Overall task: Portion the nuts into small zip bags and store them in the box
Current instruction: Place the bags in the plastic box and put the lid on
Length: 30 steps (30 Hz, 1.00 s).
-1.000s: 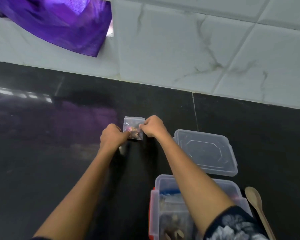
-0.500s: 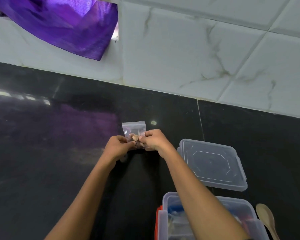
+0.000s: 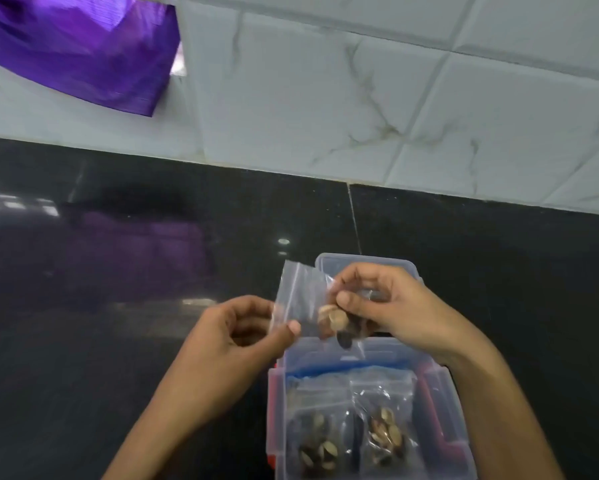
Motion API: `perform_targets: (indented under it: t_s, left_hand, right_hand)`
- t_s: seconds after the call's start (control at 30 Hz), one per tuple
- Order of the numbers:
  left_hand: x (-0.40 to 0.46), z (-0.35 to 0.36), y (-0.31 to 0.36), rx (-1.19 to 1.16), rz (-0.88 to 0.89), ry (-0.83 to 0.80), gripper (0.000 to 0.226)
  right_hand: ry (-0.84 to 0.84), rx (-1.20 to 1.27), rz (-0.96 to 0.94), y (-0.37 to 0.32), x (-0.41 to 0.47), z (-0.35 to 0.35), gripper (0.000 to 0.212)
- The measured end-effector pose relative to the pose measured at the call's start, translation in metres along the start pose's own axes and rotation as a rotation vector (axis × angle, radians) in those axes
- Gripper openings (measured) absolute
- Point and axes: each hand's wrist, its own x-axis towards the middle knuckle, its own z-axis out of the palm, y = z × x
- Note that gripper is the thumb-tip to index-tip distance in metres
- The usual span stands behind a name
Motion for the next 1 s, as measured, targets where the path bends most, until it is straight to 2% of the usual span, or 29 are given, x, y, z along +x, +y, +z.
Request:
perform_targets:
  t_s: [0.1,0.2,0.27,0.37,0.43,0.57,0.67,0.73,0.83,1.0]
  left_hand:
    - [-0.013,0.021,-0.01,0.122,-0.025,-0.011,0.016]
    - [-0.022,0.041,-0.026,0.298,-0.069,-0.06,0.015]
    - [-0.025,0.053,-0.034,0.518,-0.093,-0.054,0.021]
    - [-0.032,0.071,-0.033,0.863,-0.087,-0.005,0.019]
    - [-0.035,0.079,-0.033,1.017,-0.027,0.022,0.026]
    - [-0.027,0.093,-0.049,1.339,0.076,0.002,0.059]
    - [-0.023,0.093,-0.059,1.335,0.195,0.085,0.058]
    - [-0.02,0.09,-0.062,1.315,0.285,0.043,0.05]
    - [-0.013,0.083,-0.071,1.328,0.413,0.049,0.053]
    - [-0.009,0.081,-0.081,1.37,0.451,0.067,0.055]
  right_hand:
    - [-0.082,-0.031,0.041,0.016,-0.032,-0.009,0.007]
    - [-0.085,-0.117,0.103,0.033,-0.05,-0.009,0.007]
    - [-0.088,-0.204,0.128,0.044,-0.056,-0.005,0.008]
    - [-0.128,-0.304,0.212,0.059,-0.058,0.007,0.012]
    - [-0.115,-0.359,0.272,0.069,-0.056,0.016,0.013]
    - [0.0,-0.435,0.308,0.084,-0.053,0.03,0.022]
    - [0.091,-0.509,0.255,0.089,-0.051,0.035,0.029]
    - [0.127,-0.544,0.238,0.091,-0.051,0.036,0.034]
    - [0.167,-0.511,0.22,0.096,-0.051,0.037,0.03]
    - [0.208,-0.55,0.13,0.098,-0.054,0.041,0.025]
